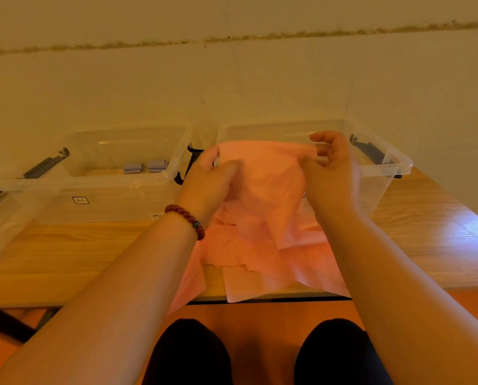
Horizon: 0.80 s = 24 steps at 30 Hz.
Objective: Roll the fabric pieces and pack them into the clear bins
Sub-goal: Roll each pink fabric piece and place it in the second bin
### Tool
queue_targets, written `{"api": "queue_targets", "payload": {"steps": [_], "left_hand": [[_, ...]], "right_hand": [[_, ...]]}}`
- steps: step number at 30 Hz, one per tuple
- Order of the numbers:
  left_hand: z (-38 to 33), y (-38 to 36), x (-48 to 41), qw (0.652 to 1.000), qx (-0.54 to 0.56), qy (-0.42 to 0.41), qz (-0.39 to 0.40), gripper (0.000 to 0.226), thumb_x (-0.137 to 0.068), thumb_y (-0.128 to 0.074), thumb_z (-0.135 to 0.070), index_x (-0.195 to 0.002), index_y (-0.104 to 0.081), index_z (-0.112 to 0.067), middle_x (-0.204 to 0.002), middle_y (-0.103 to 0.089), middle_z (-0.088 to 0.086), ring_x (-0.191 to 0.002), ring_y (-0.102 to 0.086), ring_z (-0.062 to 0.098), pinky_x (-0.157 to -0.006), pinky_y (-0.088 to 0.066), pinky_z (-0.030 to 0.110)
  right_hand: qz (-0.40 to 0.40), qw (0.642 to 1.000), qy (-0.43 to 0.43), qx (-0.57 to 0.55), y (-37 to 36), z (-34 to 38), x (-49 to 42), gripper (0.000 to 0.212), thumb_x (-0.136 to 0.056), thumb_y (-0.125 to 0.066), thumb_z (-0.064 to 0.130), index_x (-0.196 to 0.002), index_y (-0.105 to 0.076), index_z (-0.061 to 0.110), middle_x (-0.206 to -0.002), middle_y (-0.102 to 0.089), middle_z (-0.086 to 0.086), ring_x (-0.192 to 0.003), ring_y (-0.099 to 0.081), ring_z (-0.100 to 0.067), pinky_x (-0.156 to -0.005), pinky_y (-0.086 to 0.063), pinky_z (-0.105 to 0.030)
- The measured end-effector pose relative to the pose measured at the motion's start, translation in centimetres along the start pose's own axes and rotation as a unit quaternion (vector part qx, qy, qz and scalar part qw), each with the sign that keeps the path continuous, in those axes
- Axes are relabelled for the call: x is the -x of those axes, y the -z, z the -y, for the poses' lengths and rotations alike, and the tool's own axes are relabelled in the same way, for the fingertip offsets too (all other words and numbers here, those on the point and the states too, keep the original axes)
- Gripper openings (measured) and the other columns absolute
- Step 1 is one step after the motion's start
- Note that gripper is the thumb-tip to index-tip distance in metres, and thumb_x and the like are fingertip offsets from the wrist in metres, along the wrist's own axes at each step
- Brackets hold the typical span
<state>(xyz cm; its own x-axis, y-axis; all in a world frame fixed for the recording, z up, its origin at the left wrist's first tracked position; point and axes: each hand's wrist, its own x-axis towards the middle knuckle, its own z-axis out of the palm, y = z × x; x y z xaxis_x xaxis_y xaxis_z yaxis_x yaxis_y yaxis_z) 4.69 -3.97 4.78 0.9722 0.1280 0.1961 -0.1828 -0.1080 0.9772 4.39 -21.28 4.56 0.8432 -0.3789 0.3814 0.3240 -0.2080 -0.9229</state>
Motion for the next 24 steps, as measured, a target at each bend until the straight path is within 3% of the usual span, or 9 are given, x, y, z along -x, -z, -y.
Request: {"api": "queue_targets", "payload": {"steps": [2, 4, 8, 10, 14, 16, 19, 21, 24], "left_hand": [[0.3, 0.0, -0.4, 0.996, -0.090, -0.001, -0.009, 0.019, -0.089, -0.061, -0.021, -0.092, -0.056, -0.039, -0.084, -0.051, -0.023, -0.078, -0.057, 0.007, -0.063, -0.052, 0.029], [0.9, 0.1, -0.4, 0.984, -0.162, 0.007, -0.069, 0.022, -0.084, -0.070, -0.031, -0.097, -0.052, -0.032, -0.089, -0.048, -0.020, -0.081, -0.058, 0.011, -0.070, -0.056, 0.034], [2.2, 0.0, 0.5, 0.985, -0.096, 0.060, -0.130, 0.036, -0.077, -0.074, -0.042, -0.092, -0.046, -0.025, -0.090, -0.057, -0.004, -0.081, -0.062, 0.017, -0.076, -0.058, 0.040], [3.0, -0.1, 1.4, 0.990, -0.049, 0.088, -0.102, 0.031, -0.080, -0.071, -0.042, -0.093, -0.049, -0.025, -0.093, -0.061, -0.001, -0.081, -0.062, 0.014, -0.077, -0.058, 0.037], [4.3, 0.0, 2.8, 0.985, -0.026, 0.167, 0.044, 0.024, -0.081, -0.071, -0.038, -0.100, -0.066, -0.024, -0.100, -0.071, -0.002, -0.095, -0.067, 0.019, -0.089, -0.054, 0.045], [4.2, 0.4, 3.1, 0.985, -0.034, 0.155, 0.064, 0.011, -0.083, -0.069, -0.033, -0.090, -0.071, -0.024, -0.092, -0.074, -0.003, -0.093, -0.068, 0.018, -0.089, -0.054, 0.045], [3.2, 0.6, 3.3, 0.993, 0.032, 0.115, 0.023, 0.009, -0.086, -0.065, -0.034, -0.089, -0.069, -0.026, -0.088, -0.073, -0.006, -0.089, -0.068, 0.015, -0.084, -0.056, 0.039], [2.5, 0.4, 3.3, 0.990, 0.084, 0.110, 0.012, 0.009, -0.090, -0.061, -0.032, -0.089, -0.068, -0.026, -0.087, -0.073, -0.005, -0.086, -0.068, 0.014, -0.078, -0.058, 0.035], [1.7, -0.2, 3.4, 0.981, 0.155, 0.110, 0.034, 0.013, -0.093, -0.057, -0.027, -0.090, -0.069, -0.023, -0.091, -0.073, 0.000, -0.088, -0.068, 0.016, -0.075, -0.058, 0.033]], "right_hand": [[-0.011, 0.997, 0.024, 0.078, 0.2, -0.4, -0.4, 0.032, -0.089, -0.060, 0.006, -0.111, -0.056, 0.029, -0.086, -0.053, 0.015, -0.070, -0.051, -0.001, -0.056, -0.043, -0.010], [-0.012, 0.991, 0.033, 0.130, 0.5, -0.9, -0.3, 0.033, -0.090, -0.062, 0.006, -0.118, -0.055, 0.021, -0.089, -0.051, 0.008, -0.071, -0.045, 0.001, -0.052, -0.037, -0.003], [-0.057, 0.989, 0.016, 0.138, 0.5, -1.7, 1.2, 0.019, -0.091, -0.065, 0.019, -0.102, -0.049, 0.017, -0.090, -0.046, 0.002, -0.069, -0.042, -0.002, -0.055, -0.036, -0.009], [-0.055, 0.992, -0.042, 0.101, 0.5, -1.7, 2.1, 0.025, -0.091, -0.065, 0.031, -0.094, -0.046, 0.016, -0.081, -0.047, 0.005, -0.066, -0.044, -0.007, -0.052, -0.035, -0.013], [0.074, 0.975, -0.183, 0.100, 0.2, -2.1, 3.7, 0.029, -0.087, -0.067, 0.043, -0.097, -0.058, 0.017, -0.084, -0.062, 0.005, -0.073, -0.058, -0.010, -0.058, -0.046, -0.026], [0.100, 0.967, -0.235, 0.016, 0.2, -1.9, 3.8, 0.006, -0.091, -0.067, 0.024, -0.092, -0.068, 0.018, -0.080, -0.070, 0.002, -0.077, -0.067, -0.017, -0.068, -0.056, -0.036], [0.107, 0.926, -0.296, -0.207, 0.1, -0.8, 3.6, 0.015, -0.096, -0.057, 0.010, -0.088, -0.067, 0.018, -0.075, -0.071, 0.000, -0.075, -0.067, -0.017, -0.072, -0.056, -0.036], [0.107, 0.895, -0.334, -0.275, -0.3, -0.2, 3.3, 0.016, -0.100, -0.050, 0.014, -0.095, -0.065, 0.016, -0.077, -0.068, -0.003, -0.073, -0.065, -0.019, -0.070, -0.054, -0.038], [0.096, 0.890, -0.349, -0.278, -0.7, 0.4, 2.6, 0.028, -0.101, -0.047, 0.033, -0.116, -0.064, 0.015, -0.089, -0.071, -0.007, -0.081, -0.067, -0.023, -0.080, -0.053, -0.042]]}}
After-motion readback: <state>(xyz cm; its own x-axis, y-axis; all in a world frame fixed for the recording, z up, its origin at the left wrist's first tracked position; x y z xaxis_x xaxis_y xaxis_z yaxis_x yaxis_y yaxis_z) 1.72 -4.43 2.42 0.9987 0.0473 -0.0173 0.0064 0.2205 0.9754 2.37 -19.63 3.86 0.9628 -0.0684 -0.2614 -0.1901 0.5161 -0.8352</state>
